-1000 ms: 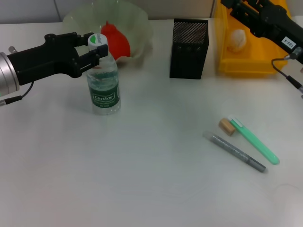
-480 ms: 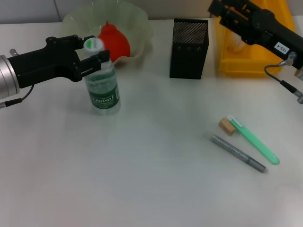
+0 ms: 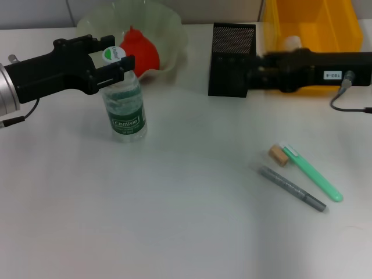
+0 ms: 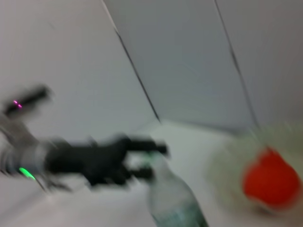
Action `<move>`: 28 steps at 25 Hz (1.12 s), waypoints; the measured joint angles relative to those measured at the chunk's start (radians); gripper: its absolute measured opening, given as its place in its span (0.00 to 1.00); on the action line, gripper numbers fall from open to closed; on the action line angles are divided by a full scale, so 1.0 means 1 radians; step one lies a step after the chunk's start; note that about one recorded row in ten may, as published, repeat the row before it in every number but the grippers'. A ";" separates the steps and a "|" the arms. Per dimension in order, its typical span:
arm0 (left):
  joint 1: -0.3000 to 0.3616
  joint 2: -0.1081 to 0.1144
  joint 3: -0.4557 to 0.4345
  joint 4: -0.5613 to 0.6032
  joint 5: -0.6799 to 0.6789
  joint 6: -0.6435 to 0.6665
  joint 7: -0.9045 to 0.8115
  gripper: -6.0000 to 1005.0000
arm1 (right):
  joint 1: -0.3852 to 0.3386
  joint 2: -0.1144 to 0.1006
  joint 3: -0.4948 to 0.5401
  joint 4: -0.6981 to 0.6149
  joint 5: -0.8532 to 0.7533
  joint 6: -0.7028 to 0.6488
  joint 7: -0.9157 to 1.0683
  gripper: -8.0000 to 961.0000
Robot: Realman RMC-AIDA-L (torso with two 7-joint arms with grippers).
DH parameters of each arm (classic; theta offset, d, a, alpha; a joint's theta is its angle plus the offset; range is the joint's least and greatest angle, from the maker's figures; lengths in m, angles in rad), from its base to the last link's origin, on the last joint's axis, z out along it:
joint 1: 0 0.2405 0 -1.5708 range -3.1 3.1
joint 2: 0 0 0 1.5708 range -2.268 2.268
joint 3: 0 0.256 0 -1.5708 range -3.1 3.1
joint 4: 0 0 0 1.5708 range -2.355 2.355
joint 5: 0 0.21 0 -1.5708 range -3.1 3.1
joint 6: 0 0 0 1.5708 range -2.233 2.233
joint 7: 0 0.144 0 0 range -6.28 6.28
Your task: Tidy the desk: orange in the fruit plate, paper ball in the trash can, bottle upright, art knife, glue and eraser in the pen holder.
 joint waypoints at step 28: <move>-0.026 -0.002 -0.032 -0.004 -0.001 -0.026 0.001 0.60 | 0.078 0.003 -0.113 -0.232 -0.826 -0.202 0.628 0.72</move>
